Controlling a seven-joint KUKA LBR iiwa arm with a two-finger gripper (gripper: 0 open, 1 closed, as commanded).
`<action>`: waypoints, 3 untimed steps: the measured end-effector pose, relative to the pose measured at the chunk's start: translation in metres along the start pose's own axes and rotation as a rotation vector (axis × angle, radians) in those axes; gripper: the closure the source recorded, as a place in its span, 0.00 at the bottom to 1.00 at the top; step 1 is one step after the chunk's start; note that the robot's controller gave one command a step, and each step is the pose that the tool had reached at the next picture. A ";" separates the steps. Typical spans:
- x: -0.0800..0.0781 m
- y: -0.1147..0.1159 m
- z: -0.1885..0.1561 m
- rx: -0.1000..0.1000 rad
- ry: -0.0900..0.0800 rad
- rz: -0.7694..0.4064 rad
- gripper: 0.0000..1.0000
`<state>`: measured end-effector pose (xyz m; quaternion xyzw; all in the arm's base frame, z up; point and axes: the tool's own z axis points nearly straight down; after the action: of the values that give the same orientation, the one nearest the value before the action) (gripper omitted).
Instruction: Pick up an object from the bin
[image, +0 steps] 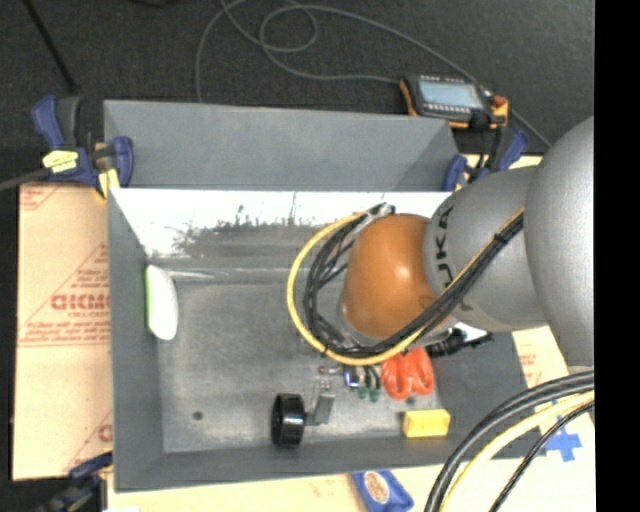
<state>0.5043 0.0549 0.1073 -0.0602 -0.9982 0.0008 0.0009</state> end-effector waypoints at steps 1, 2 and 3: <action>0.022 0.021 0.016 -0.002 -0.004 -0.066 0.00; 0.028 0.023 0.035 -0.003 -0.007 0.006 0.00; 0.030 0.026 0.040 -0.007 0.000 -0.056 1.00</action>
Offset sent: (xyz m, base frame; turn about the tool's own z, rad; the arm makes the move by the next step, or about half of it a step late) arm -0.0284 0.0268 -0.0373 0.0073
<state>0.4776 0.0843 0.0677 -0.0321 -0.9995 -0.0026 0.0006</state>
